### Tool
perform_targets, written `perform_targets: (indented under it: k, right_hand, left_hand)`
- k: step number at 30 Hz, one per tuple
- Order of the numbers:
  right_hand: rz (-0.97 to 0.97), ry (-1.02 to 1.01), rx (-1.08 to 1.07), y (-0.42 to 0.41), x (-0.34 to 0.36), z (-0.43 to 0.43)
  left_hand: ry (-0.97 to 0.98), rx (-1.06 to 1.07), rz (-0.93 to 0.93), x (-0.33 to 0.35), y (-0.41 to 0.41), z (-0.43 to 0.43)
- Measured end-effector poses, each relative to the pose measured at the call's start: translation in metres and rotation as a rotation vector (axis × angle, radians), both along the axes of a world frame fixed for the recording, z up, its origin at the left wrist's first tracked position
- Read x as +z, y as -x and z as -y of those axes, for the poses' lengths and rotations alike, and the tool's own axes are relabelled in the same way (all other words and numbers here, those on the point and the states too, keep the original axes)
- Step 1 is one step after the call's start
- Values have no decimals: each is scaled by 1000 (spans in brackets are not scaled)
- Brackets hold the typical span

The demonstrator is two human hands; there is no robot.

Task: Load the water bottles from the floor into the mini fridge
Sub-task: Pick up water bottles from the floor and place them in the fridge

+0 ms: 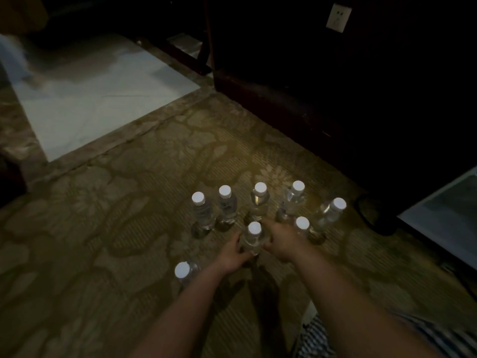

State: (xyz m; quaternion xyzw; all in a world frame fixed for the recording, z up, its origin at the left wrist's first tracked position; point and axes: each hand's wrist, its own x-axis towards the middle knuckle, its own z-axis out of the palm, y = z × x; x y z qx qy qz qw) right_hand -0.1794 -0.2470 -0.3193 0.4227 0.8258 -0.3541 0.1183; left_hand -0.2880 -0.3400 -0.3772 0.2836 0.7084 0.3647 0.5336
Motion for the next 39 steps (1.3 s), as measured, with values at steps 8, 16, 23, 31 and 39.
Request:
perform_targets:
  k: [8,16,23,31,39]
  right_hand:
    - [-19,-26,-12,12,-34,-1]
    - [-25,-85,-16,18,-43,5]
    - [-180,-26,-145,3,-25,9]
    - [-157,-109,-59,-10,37,1]
    - [-153,-293,-76,-52,116,-17]
  left_hand:
    - [-136,40,51,-19,-9,-1]
    - [-170,57,73,-38,-11,12]
    - [-153,10,69,-26,-18,14]
    - [-224,1,-47,-1,-23,13]
    - [-399,-109,-131,70,-50,-17]
